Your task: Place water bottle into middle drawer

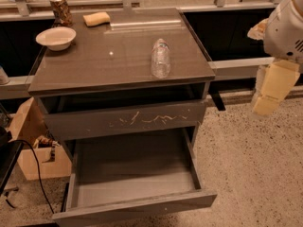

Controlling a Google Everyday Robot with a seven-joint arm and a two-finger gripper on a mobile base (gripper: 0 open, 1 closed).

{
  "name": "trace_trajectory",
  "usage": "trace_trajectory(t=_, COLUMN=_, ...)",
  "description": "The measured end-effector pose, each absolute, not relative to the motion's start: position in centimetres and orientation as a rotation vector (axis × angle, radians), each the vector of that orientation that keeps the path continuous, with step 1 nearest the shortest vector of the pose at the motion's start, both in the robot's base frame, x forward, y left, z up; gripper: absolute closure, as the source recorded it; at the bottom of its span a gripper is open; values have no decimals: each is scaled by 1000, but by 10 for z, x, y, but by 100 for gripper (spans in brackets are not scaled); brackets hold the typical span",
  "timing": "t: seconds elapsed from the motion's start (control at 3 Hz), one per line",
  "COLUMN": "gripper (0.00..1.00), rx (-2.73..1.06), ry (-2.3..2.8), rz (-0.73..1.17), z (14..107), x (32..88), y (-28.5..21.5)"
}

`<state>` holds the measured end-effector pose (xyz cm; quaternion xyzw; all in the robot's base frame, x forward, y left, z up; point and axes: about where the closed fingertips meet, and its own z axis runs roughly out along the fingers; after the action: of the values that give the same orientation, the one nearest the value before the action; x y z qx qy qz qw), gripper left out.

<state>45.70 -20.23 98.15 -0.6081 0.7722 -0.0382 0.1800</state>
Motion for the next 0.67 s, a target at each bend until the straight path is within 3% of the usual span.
trace_trajectory(t=0.67, gripper=0, rx=-1702, ry=2137, rz=-88, z=979, x=505, y=-164)
